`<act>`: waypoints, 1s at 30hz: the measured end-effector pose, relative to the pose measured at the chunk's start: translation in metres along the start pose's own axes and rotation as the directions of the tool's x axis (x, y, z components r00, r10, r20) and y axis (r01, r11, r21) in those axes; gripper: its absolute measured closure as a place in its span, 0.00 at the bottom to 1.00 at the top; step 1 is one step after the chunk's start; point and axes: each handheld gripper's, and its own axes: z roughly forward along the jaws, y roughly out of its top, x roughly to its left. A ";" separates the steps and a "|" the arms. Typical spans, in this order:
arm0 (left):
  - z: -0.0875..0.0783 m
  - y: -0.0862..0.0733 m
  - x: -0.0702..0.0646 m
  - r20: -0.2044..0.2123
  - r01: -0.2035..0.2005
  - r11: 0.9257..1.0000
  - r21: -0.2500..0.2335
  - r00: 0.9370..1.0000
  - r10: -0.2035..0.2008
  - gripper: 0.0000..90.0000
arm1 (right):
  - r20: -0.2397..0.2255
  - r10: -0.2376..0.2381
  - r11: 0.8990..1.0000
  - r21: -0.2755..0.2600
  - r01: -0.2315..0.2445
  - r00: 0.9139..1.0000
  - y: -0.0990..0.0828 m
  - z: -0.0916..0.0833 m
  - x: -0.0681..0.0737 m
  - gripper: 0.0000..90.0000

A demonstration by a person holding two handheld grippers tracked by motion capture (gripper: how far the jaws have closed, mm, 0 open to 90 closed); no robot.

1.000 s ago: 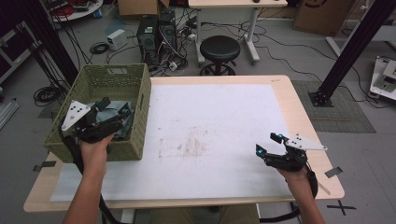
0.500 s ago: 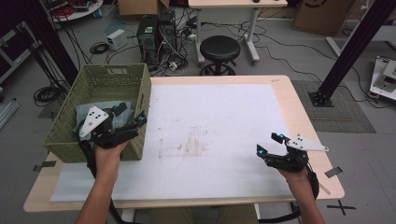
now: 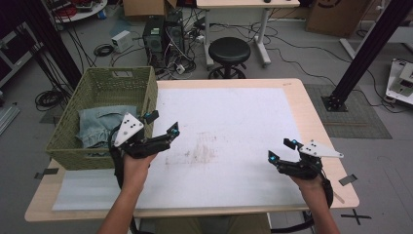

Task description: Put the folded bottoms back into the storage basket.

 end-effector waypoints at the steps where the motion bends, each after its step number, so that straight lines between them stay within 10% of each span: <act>1: 0.002 -0.001 -0.003 0.007 -0.004 1.000 -0.002 1.000 0.004 0.23 | 0.000 0.001 1.000 0.000 -0.001 1.000 0.000 0.000 0.000 0.24; 30: 0.041 -0.051 -0.037 0.062 0.014 0.999 0.029 0.998 -0.015 0.23 | -0.005 0.001 1.000 0.005 -0.001 1.000 -0.001 0.001 -0.001 0.24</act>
